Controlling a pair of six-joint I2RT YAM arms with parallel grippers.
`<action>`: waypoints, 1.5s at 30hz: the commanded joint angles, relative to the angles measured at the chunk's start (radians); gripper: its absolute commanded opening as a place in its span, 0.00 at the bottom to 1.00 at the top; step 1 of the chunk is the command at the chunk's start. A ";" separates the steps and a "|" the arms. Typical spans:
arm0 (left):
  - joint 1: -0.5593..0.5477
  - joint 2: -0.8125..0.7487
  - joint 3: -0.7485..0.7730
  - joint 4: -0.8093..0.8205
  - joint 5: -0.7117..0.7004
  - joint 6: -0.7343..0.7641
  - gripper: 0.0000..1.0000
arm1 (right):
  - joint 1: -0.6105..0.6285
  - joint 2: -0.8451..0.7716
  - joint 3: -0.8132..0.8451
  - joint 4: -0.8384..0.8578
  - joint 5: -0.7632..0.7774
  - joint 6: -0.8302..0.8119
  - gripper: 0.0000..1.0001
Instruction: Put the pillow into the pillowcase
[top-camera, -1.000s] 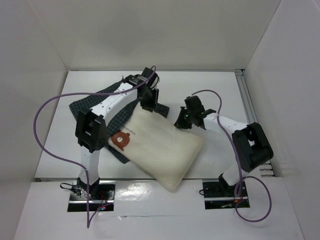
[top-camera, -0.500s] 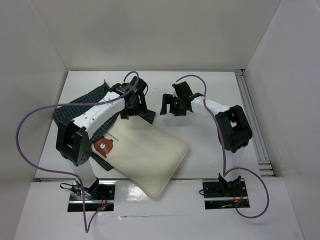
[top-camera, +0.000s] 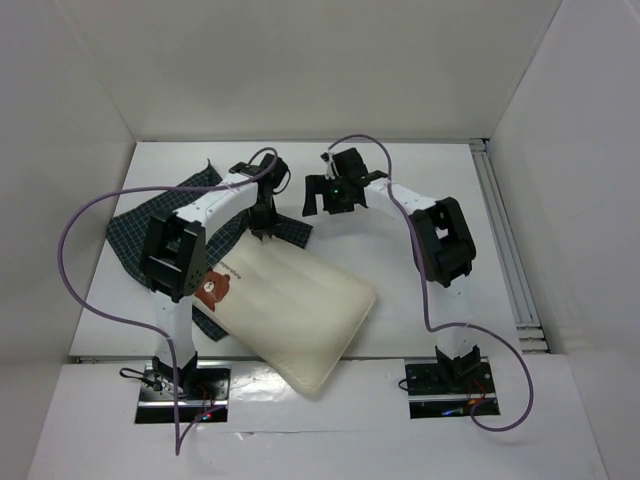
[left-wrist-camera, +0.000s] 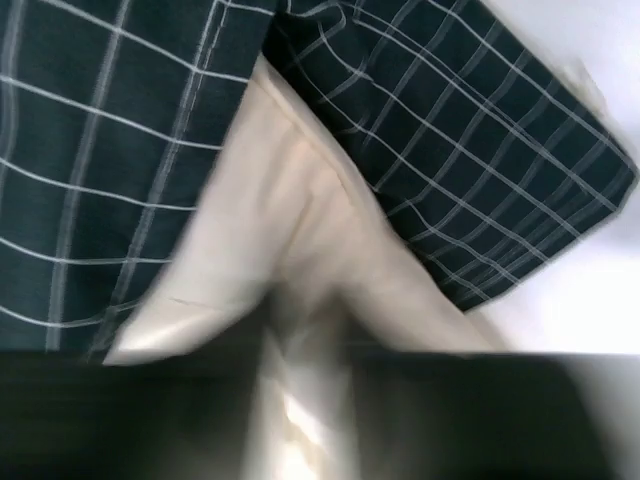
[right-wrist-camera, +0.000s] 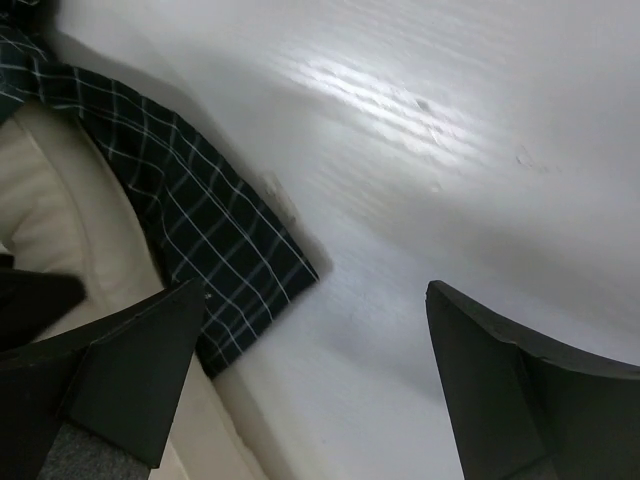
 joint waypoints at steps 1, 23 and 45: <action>0.013 0.011 0.014 0.061 0.097 0.021 0.00 | 0.023 0.078 0.084 0.003 -0.047 -0.064 0.99; 0.059 -0.125 0.061 0.061 0.056 0.067 0.00 | 0.117 0.060 -0.048 0.181 -0.177 -0.009 0.00; 0.156 -0.051 0.259 0.093 0.049 0.035 0.00 | 0.171 -0.687 -0.677 -0.080 -0.004 -0.039 0.00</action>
